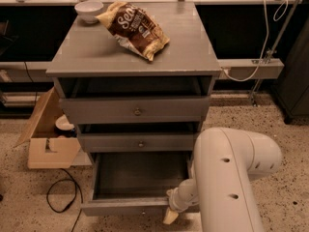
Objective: Open bottom drawer
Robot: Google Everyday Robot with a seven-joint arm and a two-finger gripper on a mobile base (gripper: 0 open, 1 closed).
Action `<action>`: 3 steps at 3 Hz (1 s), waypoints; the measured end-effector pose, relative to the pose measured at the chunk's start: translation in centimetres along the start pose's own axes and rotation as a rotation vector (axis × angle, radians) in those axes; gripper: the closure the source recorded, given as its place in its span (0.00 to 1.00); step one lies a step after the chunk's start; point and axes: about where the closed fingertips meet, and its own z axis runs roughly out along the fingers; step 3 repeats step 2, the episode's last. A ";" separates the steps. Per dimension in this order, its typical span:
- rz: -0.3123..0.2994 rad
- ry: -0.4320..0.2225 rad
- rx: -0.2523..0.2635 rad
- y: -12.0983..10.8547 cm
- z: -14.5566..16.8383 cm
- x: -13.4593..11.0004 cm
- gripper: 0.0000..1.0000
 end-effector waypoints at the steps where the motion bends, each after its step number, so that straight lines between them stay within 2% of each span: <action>1: -0.012 -0.037 0.031 0.3 -2.5 -1.0 0.00; 2: -0.033 -0.082 0.080 0.2 -6.5 -2.5 0.00; 3: -0.033 -0.082 0.080 0.2 -6.5 -2.5 0.00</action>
Offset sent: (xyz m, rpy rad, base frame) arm -0.0054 -0.0042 0.1410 0.1064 -0.1994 0.0126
